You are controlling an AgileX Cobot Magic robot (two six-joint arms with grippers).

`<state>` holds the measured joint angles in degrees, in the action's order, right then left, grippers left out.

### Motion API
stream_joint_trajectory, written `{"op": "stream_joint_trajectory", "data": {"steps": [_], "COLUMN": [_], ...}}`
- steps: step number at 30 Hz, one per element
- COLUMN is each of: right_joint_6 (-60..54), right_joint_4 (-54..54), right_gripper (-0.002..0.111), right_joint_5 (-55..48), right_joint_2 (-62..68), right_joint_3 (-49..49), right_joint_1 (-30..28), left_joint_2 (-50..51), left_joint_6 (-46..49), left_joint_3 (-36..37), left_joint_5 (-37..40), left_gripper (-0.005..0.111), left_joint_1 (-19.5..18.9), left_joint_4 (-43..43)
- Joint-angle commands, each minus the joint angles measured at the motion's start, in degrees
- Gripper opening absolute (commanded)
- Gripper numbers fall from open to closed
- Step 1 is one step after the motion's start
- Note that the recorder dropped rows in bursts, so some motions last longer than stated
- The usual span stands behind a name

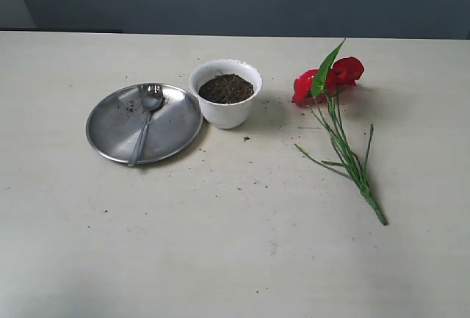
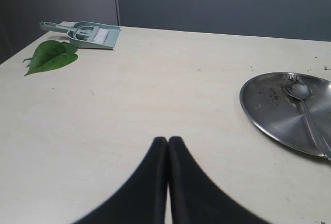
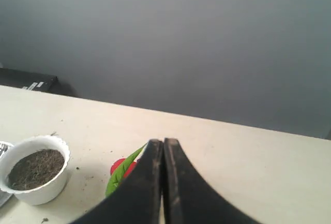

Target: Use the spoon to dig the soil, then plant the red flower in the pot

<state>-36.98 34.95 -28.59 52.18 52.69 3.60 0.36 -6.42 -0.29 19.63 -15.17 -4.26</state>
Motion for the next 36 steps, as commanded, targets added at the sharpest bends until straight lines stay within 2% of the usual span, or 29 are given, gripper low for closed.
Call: {"op": "stream_joint_trajectory", "data": {"steps": [1, 4, 8, 10, 13, 19, 24, 30, 36], "right_joint_6": [-1.0, -4.9, -11.5, -11.7, -11.7, -7.8, -2.6, 2.9, 3.1], "right_joint_4": [1.1, 6.3, 15.3, 15.3, 14.4, 8.5, 4.8, 2.7, 3.1], "right_gripper": [0.001, 0.006, 0.027, 0.038, 0.048, 0.055, 0.060, 0.060, 0.060], "right_joint_5": [-3.2, -6.5, -11.1, -11.5, -11.5, -12.1, -13.0, -16.0, -19.7], "right_joint_2": [4.6, 7.7, 11.7, 14.0, 17.6, 24.8, 30.2, 35.8, 37.8], "right_joint_3": [0.3, 0.3, 0.3, 0.3, 0.3, 2.7, 2.9, 2.9, 2.9], "right_joint_1": [-0.1, -0.1, 0.4, 2.0, 5.1, 9.6, 9.9, 9.9, 9.9], "left_joint_2": [-0.4, -0.4, -0.4, -0.4, -0.4, -0.4, -0.4, -0.4, -0.4], "left_joint_6": [0.0, 0.0, 0.0, 0.0, 0.0, 0.0, 0.0, 0.0, 0.0], "left_joint_3": [0.3, 0.3, 0.3, 0.3, 0.3, 0.3, 0.3, 0.3, 0.3], "left_joint_5": [-0.4, -0.4, -0.4, -0.4, -0.4, -0.4, -0.4, -0.4, -0.4], "left_gripper": [0.000, 0.000, 0.000, 0.000, 0.000, 0.000, 0.000, 0.000, 0.000], "left_joint_1": [0.4, 0.4, 0.4, 0.4, 0.4, 0.4, 0.4, 0.4, 0.4], "left_joint_4": [0.6, 0.6, 0.6, 0.6, 0.6, 0.6, 0.6, 0.6, 0.6]}}
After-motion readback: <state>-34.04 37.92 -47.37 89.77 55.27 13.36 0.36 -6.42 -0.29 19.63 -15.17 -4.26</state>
